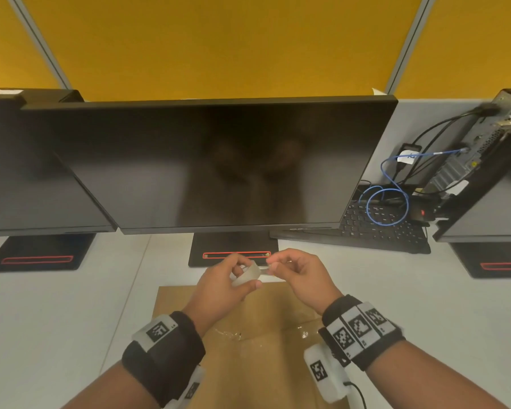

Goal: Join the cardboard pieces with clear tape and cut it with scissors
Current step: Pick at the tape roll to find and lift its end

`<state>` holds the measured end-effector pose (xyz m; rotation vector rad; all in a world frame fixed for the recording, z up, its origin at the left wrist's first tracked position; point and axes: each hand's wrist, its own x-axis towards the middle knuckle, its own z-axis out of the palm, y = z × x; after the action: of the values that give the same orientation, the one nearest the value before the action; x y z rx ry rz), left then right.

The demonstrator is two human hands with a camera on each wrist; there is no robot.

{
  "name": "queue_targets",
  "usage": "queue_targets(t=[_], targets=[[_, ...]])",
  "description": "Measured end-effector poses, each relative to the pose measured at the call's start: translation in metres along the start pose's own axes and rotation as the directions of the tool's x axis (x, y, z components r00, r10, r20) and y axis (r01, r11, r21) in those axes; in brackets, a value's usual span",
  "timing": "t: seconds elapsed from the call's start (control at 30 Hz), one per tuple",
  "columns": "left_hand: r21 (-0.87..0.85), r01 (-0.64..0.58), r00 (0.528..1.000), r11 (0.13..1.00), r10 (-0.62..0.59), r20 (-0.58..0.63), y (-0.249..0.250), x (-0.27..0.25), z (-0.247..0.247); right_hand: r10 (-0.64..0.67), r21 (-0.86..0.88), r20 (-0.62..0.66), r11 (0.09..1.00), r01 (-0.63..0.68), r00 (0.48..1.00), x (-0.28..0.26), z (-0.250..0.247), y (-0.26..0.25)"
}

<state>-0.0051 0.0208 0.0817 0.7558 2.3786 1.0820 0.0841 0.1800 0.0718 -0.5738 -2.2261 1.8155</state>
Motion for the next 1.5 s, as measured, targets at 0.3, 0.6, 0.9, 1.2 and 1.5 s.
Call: queue_targets(t=[0.3,0.6,0.9,1.2,1.5], targets=[[-0.040,-0.052,0.991,0.998,0.057,0.122,-0.012,0.001,-0.009,0.096,0.074,-0.020,0.993,-0.094,0.995,0.000,-0.006,0.003],[0.101,-0.036,0.996,0.994,0.028,0.081,-0.009,0.004,-0.008,0.090,0.062,-0.010,0.994,-0.089,0.996,-0.003,-0.005,-0.004],[-0.088,-0.050,0.949,0.995,0.075,0.305,-0.006,-0.001,-0.026,0.108,0.112,-0.101,0.989,-0.097,0.989,0.005,-0.024,-0.007],[0.089,0.015,0.995,0.996,-0.024,0.101,-0.015,0.011,-0.018,0.047,0.109,-0.088,0.993,-0.037,0.995,0.000,-0.027,-0.019],[0.077,0.092,0.979,0.993,-0.104,0.174,-0.010,0.008,-0.021,0.018,0.074,-0.144,0.997,-0.008,0.989,-0.001,-0.023,-0.018]])
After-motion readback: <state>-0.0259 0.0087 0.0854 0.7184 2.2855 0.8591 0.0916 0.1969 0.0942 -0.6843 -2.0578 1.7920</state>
